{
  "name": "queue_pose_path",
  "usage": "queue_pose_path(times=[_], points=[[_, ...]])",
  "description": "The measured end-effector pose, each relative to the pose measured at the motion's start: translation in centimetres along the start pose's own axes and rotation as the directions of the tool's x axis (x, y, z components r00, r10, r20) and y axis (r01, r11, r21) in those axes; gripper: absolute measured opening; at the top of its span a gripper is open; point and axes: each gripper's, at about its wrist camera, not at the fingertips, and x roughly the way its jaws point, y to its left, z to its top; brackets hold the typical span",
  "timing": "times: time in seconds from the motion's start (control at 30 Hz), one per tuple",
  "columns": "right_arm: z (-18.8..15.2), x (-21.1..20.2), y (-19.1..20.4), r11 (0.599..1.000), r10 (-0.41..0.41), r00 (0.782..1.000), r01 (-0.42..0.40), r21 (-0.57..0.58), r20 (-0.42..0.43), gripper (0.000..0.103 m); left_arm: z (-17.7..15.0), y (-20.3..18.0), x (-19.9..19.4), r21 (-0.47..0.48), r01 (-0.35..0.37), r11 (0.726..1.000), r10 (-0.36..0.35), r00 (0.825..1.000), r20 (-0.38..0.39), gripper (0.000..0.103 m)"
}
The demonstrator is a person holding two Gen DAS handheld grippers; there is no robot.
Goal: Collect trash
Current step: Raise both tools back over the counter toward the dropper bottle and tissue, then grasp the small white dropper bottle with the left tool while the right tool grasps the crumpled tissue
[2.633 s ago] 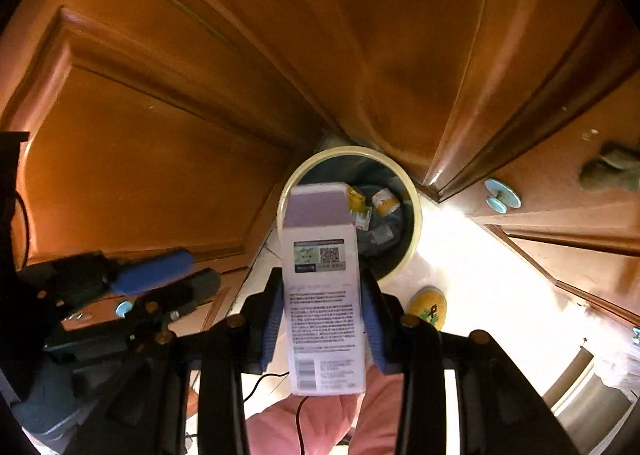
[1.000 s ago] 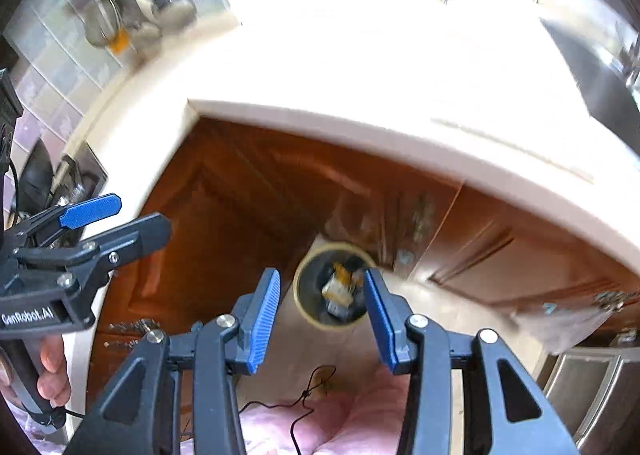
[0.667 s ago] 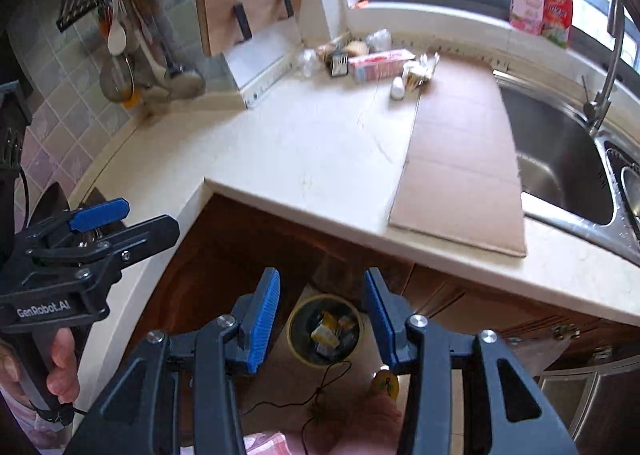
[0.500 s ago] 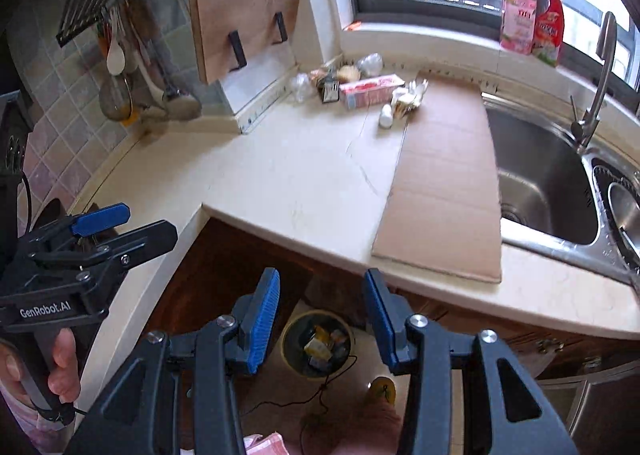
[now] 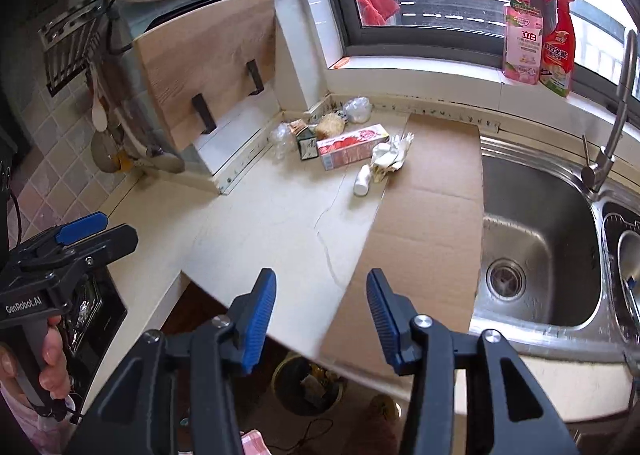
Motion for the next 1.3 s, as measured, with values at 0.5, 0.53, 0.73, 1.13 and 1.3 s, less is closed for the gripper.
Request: queue_pose_path(times=[0.5,0.53,0.73,1.13,1.3], points=[[10.5,10.5,-12.3,0.99,0.092,0.991,-0.08,0.117,-0.1,0.05,7.5,-3.1,13.4,-0.034,-0.072,0.997,0.068,0.99,-0.121,0.094],[11.2,11.6,-13.0,0.987,0.103,0.989,-0.089,0.132,-0.109,0.05,7.9,-3.3,14.4,-0.041,-0.066,0.997,0.06,0.989,-0.134,0.094],[14.3,18.3,-15.1,0.973,0.15,0.976,-0.117,0.199,-0.161,0.05,9.6,-4.7,21.8,-0.083,-0.012,0.996,-0.007,0.976,-0.218,0.094],[15.6,25.1,-16.8,0.949,0.209,0.953,-0.144,0.282,-0.218,0.05,9.2,-6.7,33.5,-0.138,0.043,0.989,-0.091,0.927,-0.365,0.054],[15.8,26.3,-17.1,0.941,0.232,0.947,-0.16,0.299,-0.221,0.051,8.8,-6.8,35.1,-0.153,0.034,0.988,-0.093,0.913,-0.398,0.043]])
